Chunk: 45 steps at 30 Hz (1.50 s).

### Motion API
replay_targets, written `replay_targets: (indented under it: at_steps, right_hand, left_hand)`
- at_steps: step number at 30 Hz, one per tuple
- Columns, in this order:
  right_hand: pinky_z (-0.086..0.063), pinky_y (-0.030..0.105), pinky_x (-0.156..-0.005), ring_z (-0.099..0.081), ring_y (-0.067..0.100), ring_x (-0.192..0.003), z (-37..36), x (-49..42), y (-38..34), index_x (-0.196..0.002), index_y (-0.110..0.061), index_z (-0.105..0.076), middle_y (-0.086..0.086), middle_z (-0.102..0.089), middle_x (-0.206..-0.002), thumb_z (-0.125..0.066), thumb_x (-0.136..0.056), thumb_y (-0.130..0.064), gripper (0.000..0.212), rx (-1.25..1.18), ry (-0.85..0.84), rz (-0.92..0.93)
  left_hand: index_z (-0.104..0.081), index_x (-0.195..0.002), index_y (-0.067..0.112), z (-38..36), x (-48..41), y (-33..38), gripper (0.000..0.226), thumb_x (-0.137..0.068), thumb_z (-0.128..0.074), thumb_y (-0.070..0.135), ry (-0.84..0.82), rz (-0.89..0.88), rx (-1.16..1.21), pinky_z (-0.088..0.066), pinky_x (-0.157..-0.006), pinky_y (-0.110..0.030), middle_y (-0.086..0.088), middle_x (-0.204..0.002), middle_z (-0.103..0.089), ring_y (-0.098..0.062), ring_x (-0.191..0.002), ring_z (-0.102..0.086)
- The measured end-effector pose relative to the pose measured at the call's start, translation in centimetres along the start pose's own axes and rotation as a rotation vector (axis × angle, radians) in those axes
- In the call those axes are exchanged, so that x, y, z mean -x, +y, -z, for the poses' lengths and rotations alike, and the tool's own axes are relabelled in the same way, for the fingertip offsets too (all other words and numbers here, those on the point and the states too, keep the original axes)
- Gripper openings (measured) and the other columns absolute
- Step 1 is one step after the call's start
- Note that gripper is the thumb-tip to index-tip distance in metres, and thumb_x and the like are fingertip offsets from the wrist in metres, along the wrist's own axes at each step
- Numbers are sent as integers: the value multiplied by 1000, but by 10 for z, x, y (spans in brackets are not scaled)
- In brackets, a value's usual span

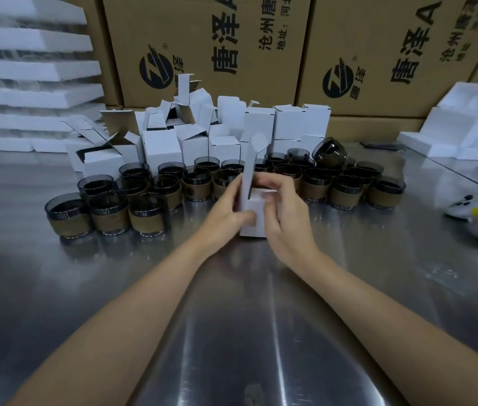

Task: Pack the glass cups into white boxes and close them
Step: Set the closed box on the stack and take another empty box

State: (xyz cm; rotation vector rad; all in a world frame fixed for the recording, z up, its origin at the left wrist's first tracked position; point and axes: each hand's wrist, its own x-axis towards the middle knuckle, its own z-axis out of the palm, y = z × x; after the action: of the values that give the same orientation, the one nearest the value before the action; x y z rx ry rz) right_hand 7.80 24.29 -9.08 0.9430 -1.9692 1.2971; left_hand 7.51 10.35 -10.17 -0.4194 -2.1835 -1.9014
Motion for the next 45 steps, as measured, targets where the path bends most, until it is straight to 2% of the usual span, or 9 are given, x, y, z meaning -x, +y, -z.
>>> replay_targets:
  at_steps: [5,11,16,19,23,26,35,43,45]
  right_hand:
    - [-41,32,-96,-53,18,-111,4,-9,17,-101,-19,-49,1,-57,-116,-45,-85,-3,23,6,261,-93]
    - [-46,25,-81,-61,8,-95,6,-10,31,-94,-25,-63,-18,-66,-100,-52,-93,-18,13,-90,106,-511]
    - [-45,11,-80,-60,-10,-95,-4,-4,16,-98,-29,-67,-22,-68,-96,-67,-86,-27,12,-110,138,-468]
    - [-44,6,-77,-62,-10,-90,-3,-5,11,-96,-23,-67,-18,-68,-92,-69,-88,-23,9,-167,182,-466]
    - [-39,2,-68,-56,-14,-75,0,-9,15,-98,-15,-67,-7,-67,-93,-59,-94,-18,10,-203,266,-556]
    - [-39,6,-67,-53,-5,-71,1,-9,16,-90,-17,-68,2,-68,-89,-58,-93,-17,10,-190,270,-565]
    - [-55,31,-64,-62,13,-68,2,-12,24,-87,-23,-62,3,-65,-84,-46,-95,-6,24,-430,412,-843]
    - [-54,38,-95,-68,13,-103,-4,-7,32,-101,-24,-75,-9,-73,-103,-56,-96,-30,21,-413,117,-758]
    - [-49,16,-93,-61,-9,-104,-2,-4,30,-125,-23,-66,-30,-67,-101,-58,-94,-41,37,-356,-8,-690]
  left_hand:
    - [-72,-89,20,8,-2,-4,45,-55,-48,3,73,148,91,-44,-70,-29,3,-83,-69,-13,-80,-60]
    - [-58,-129,8,1,3,-2,44,-88,-51,-7,373,-243,-546,-43,-89,-14,3,-130,-55,-5,-101,-56]
    - [-60,-122,10,-4,9,0,34,-98,-39,2,458,-177,-494,-41,-80,-6,0,-111,-67,-11,-99,-60]
    - [-52,-133,13,1,5,4,34,-104,-34,19,578,-27,-305,-47,-97,-25,-2,-116,-67,-13,-106,-63]
    - [-51,-132,24,1,6,3,41,-102,-36,46,501,98,-238,-36,-82,-3,12,-112,-66,15,-96,-56]
    - [-66,-104,26,-2,8,2,48,-97,-33,61,364,137,-212,-41,-71,-12,12,-93,-69,0,-89,-61]
    - [-62,-116,9,9,4,-5,32,-103,-41,29,424,-2,-499,-41,-89,-23,-6,-113,-57,-3,-99,-50]
    - [-67,-94,16,6,3,1,61,-94,-32,66,397,239,-344,-41,-87,-23,-1,-106,-63,-13,-98,-57]
    - [-62,-104,29,3,5,3,55,-87,-36,74,353,240,-453,-35,-79,-20,4,-115,-51,-8,-99,-52]
